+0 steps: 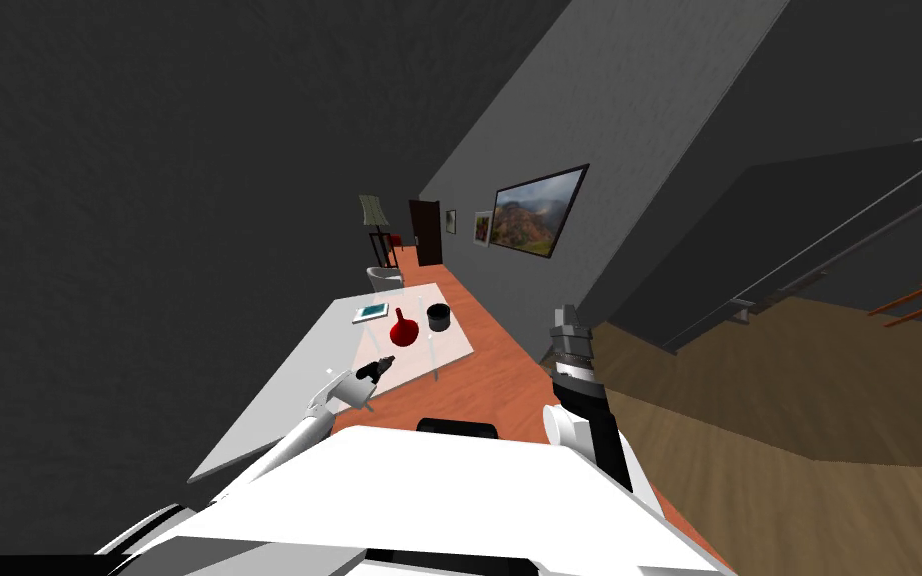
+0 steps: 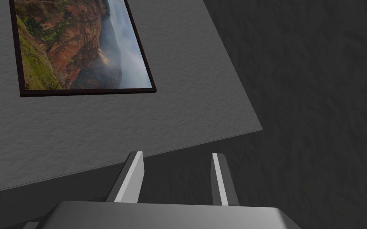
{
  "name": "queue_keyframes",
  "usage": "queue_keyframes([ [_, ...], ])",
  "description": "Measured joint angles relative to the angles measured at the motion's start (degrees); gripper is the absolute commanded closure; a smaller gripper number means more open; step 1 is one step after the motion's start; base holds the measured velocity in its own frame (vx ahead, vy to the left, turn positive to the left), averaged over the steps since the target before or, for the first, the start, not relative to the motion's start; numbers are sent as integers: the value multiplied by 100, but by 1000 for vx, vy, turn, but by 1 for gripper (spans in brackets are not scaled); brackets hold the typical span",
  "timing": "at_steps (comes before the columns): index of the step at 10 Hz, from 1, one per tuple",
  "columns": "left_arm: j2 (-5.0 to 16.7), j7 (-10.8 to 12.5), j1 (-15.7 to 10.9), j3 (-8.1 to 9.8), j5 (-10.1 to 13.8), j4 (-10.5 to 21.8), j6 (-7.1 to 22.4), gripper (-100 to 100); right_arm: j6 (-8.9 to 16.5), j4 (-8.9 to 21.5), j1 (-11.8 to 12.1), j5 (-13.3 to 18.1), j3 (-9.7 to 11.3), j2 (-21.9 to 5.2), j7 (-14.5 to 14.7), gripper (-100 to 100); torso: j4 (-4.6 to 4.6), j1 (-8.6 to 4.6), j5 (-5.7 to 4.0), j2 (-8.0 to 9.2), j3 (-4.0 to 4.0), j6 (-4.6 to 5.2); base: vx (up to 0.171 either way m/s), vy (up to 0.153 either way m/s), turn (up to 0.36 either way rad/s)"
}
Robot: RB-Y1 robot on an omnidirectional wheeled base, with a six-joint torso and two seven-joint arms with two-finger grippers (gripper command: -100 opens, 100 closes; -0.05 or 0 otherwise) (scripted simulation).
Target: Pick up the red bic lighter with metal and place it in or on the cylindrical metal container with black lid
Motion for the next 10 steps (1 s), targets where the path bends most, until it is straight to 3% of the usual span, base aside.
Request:
queue_keyframes([
  [8,561,-556,-494,-310,314,565,910,-100,0,0,1,0,0,0,0,0,0,-3,-1,0,0,-3,25,11,-68],
  [9,574,-574,-497,-313,322,566,940,0,0,0,1,0,0,0,0,0,0,-5,0,6,2,-4,0,0,0],
  [10,572,-572,-497,-313,321,566,937,-100,0,0,0,0,0,0,0,0,1,-7,-1,10,5,-4,19,12,-40],
])
